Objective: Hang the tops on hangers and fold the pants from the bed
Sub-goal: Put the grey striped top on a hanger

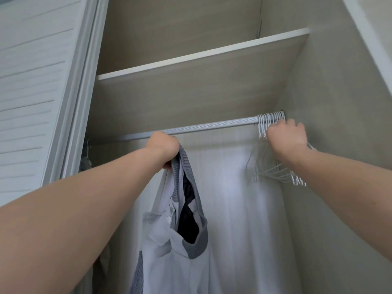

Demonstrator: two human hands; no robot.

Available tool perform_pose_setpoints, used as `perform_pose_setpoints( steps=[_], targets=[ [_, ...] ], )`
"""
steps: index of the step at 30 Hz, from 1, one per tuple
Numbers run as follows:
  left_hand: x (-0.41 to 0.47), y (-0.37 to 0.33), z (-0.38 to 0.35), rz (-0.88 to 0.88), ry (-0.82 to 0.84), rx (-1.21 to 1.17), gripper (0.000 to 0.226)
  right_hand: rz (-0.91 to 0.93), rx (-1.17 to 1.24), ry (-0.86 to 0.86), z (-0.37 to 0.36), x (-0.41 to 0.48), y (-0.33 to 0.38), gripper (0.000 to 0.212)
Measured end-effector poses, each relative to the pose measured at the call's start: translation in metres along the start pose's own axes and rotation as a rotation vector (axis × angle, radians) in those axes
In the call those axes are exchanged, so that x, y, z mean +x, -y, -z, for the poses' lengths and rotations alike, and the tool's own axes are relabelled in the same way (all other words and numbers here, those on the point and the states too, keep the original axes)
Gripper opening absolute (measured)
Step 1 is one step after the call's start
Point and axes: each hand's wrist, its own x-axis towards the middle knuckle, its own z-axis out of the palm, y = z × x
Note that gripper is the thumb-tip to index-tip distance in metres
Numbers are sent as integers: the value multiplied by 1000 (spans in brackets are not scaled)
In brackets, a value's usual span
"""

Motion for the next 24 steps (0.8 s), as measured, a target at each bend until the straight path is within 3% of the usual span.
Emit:
perform_pose_setpoints(
  steps=[3,11,17,24],
  targets=[
    [-5,-2,7,38,-2,-54,20,-24,81,0,9,1,-7,37],
    [-29,-11,28,36,-40,-56,17,-246,689,69,42,-19,-14,23],
    [-51,-17,52,-45,-166,118,17,-335,1129,67,63,-48,-23,25],
    [-79,-29,87,-27,-323,120,25,-470,1780,294,107,-108,-21,27]
  ],
)
